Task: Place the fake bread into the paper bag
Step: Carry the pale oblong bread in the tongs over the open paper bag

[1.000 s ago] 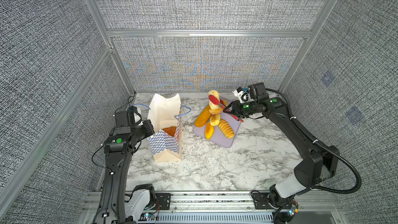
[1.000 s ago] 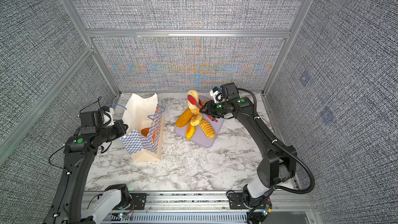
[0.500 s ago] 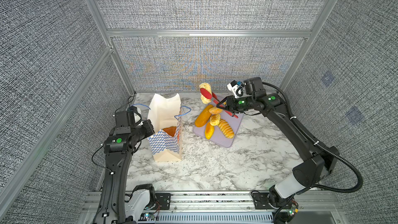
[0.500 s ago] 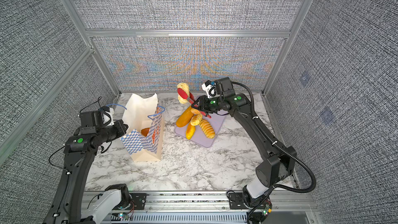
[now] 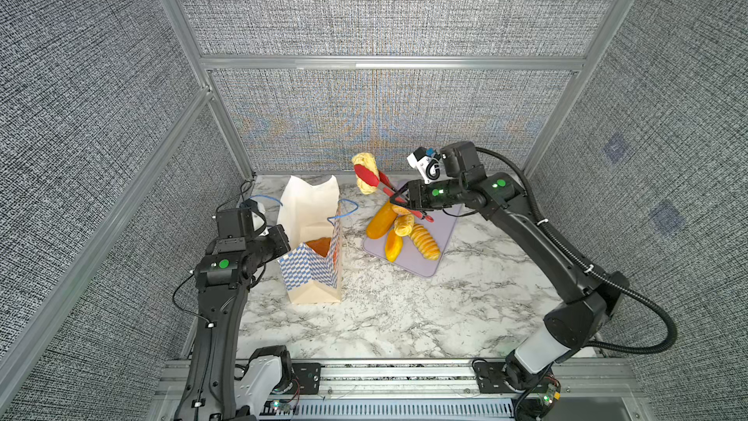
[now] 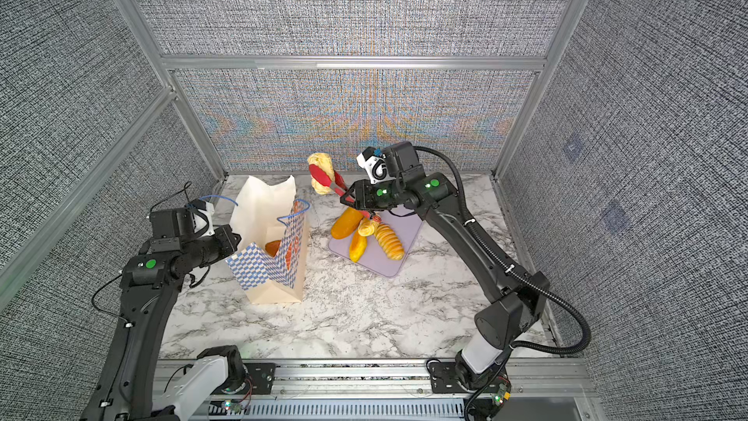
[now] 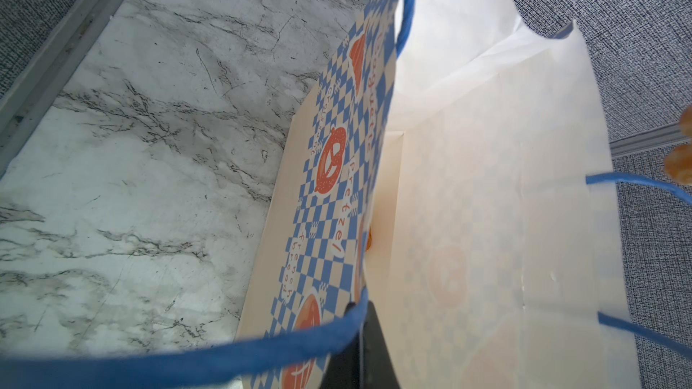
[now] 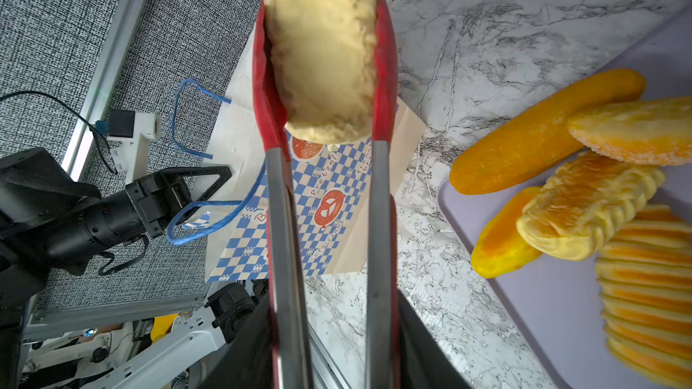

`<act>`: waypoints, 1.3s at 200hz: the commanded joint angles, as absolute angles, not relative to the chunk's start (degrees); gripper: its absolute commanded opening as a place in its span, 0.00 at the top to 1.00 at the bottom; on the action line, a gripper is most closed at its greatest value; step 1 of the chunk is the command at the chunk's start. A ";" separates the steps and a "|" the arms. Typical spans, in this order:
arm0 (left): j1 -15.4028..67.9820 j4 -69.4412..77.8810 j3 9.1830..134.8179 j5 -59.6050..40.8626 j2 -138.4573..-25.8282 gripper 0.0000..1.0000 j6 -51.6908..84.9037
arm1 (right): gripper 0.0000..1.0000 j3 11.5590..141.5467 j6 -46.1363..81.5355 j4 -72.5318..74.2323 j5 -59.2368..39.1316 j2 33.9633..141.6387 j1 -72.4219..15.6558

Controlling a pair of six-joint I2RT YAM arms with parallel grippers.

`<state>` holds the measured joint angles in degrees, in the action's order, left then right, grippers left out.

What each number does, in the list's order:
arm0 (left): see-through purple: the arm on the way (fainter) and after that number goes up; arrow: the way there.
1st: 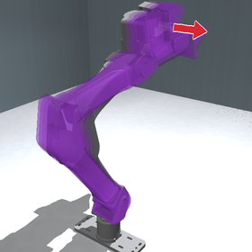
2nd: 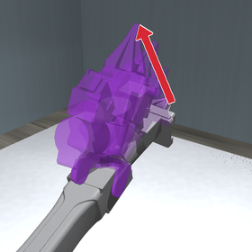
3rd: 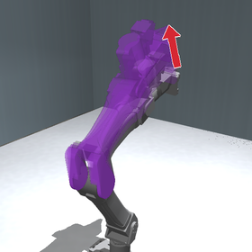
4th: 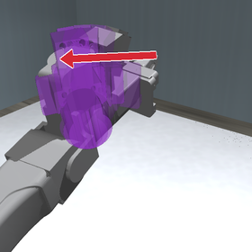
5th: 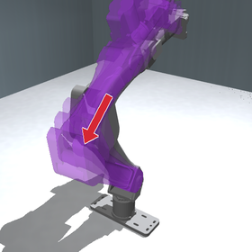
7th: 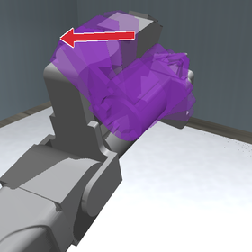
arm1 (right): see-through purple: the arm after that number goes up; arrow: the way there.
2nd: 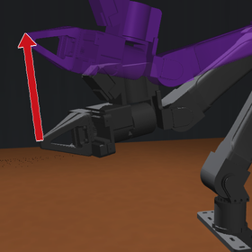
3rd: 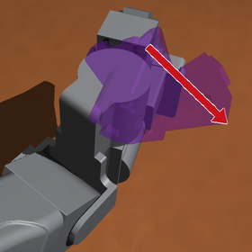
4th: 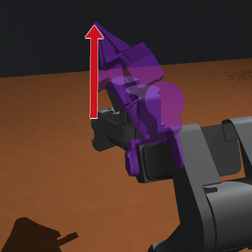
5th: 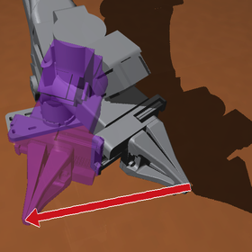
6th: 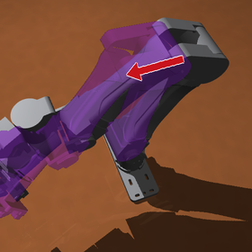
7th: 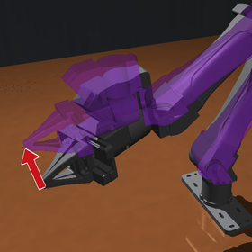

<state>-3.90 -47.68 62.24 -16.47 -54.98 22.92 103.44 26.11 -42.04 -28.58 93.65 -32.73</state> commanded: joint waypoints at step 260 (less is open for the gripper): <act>-3.97 -45.82 61.57 -16.62 -54.69 0.96 22.77 | 0.54 131.98 14.25 -55.96 -15.10 108.84 -49.34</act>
<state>-3.90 -46.87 61.60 -16.49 -54.78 22.96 130.34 15.59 -55.31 -16.43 107.94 -48.77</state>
